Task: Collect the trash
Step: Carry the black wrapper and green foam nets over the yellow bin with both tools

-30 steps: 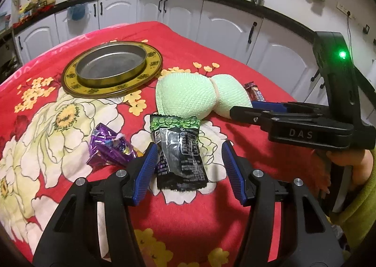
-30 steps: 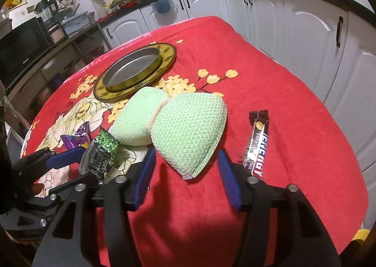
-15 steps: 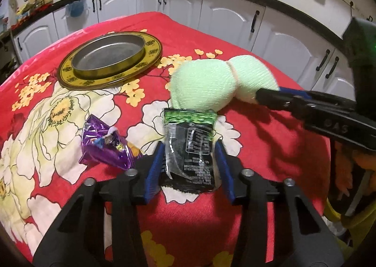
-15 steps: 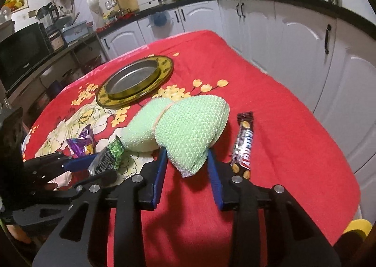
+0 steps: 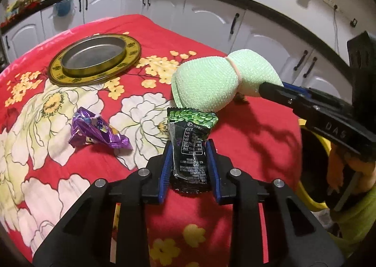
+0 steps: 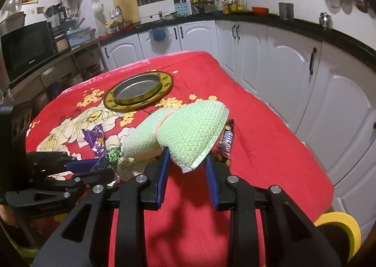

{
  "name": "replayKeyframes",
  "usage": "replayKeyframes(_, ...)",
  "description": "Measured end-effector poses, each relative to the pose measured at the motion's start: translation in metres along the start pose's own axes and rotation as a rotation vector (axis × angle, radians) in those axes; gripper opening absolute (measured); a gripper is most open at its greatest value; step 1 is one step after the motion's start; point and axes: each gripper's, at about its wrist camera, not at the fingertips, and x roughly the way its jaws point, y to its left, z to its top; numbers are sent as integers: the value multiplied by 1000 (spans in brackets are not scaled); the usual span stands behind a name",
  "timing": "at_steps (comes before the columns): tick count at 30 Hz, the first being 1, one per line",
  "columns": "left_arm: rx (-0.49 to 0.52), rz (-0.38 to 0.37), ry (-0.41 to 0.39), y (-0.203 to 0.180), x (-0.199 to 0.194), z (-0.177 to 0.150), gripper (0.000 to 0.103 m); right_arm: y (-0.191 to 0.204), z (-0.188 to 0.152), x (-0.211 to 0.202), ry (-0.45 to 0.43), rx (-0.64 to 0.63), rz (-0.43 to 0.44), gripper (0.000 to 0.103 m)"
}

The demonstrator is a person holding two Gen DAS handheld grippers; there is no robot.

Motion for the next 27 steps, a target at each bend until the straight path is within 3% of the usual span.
replayKeyframes(27, 84, -138, -132, -72, -55, 6, 21, -50, -36, -121, -157, 157, -91, 28)
